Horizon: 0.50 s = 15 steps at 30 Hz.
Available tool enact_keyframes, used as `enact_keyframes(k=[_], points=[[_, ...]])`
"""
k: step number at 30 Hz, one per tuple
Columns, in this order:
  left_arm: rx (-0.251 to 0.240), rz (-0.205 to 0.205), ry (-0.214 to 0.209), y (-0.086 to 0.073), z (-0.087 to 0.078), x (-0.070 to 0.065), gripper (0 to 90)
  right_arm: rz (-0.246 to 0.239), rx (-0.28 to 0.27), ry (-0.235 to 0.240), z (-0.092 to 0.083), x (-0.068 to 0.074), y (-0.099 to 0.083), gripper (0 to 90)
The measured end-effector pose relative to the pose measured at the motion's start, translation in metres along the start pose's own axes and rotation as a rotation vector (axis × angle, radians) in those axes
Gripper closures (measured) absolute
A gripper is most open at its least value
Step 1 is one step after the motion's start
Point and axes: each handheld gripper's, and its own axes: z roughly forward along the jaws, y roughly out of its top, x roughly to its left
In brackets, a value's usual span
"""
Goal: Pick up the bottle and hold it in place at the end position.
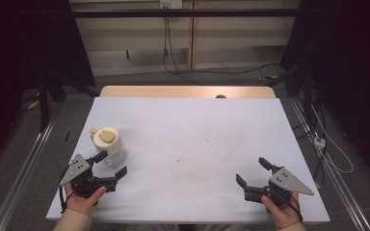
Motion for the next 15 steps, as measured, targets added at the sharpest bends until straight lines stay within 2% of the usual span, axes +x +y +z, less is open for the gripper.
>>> enact_keyframes(k=[8,15], points=[[0.001,0.001,0.008,-0.0002,-0.0009,0.0017,3.0,0.001,0.001,0.001,-0.0007,0.0,0.0001,3.3],[0.016,0.013,0.038,-0.0003,-0.0027,0.0034,3.1,0.001,-0.002,-0.001,-0.0018,-0.0002,0.0005,3.4]])
